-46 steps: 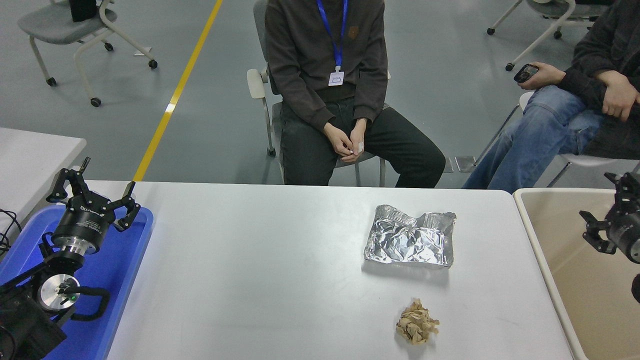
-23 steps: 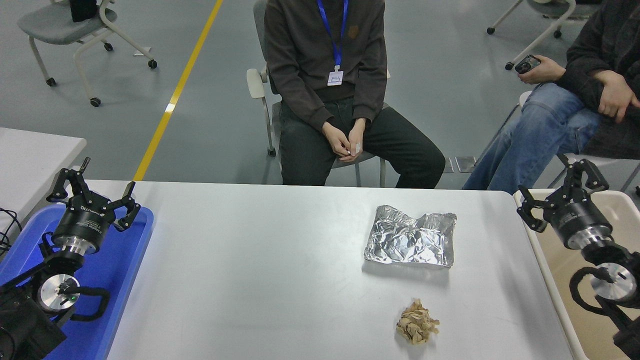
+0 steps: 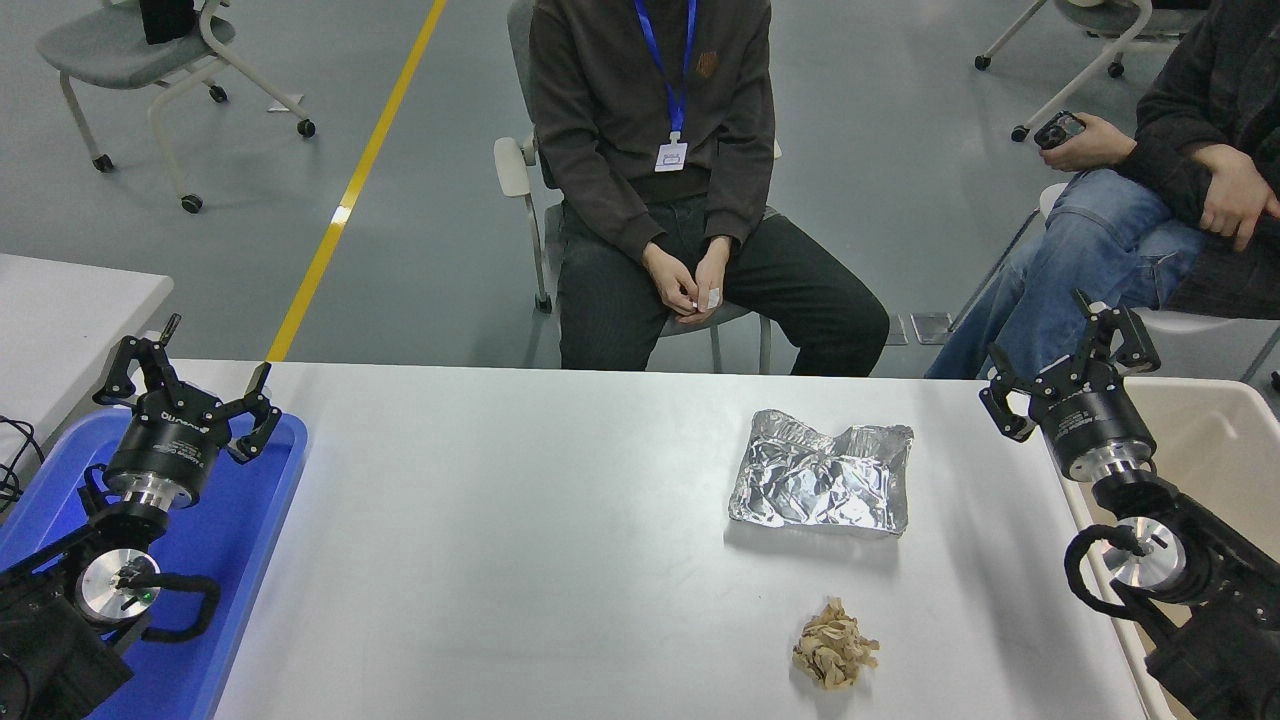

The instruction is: Clean the table surface

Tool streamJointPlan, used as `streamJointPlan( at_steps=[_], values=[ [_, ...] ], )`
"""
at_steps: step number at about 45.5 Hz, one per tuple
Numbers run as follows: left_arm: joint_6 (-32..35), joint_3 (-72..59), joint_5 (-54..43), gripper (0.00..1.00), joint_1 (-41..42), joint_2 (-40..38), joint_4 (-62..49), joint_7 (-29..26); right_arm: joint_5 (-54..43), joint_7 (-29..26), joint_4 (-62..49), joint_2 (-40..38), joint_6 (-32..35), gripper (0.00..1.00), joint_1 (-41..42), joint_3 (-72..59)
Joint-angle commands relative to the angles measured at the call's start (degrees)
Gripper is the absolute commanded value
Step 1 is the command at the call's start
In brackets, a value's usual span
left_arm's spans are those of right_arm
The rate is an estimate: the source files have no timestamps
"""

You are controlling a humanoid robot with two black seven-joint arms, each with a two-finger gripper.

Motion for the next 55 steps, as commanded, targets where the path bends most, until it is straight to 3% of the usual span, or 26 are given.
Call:
streamJointPlan(
  at_steps=[1,21,32,38,49,55],
  values=[
    [0.0,0.0,-0.01,1.0,0.0,0.0,0.04,0.01,-3.01,2.79,-2.65,0.29,-1.41,1.0,-0.2,-0.23],
    [0.0,0.0,-0.01,1.0,0.0,0.0,0.04,0.09,-4.77,3.32,-1.24,-1.29,-1.23,1.0,-2.14,-2.78],
    [0.0,0.0,-0.01,1.0,0.0,0.0,0.04,0.1,-4.77,-5.9,8.33,-7.96,-5.54,1.0,-0.73,-10.59],
    [0.0,0.0,-0.01,1.0,0.0,0.0,-0.04,0.1,-5.39,-8.46,12.56,-12.89,-8.61,1.0,4.53,-21.65],
    [0.0,0.0,-0.01,1.0,0.0,0.0,0.04,0.1,-6.0,-9.07,14.93,-18.16,-8.27,1.0,19.29,-44.95],
    [0.0,0.0,-0.01,1.0,0.0,0.0,0.04,0.1,-8.2,-12.14,19.06,-19.57,-8.18,1.0,26.15,-55.68]
  ],
)
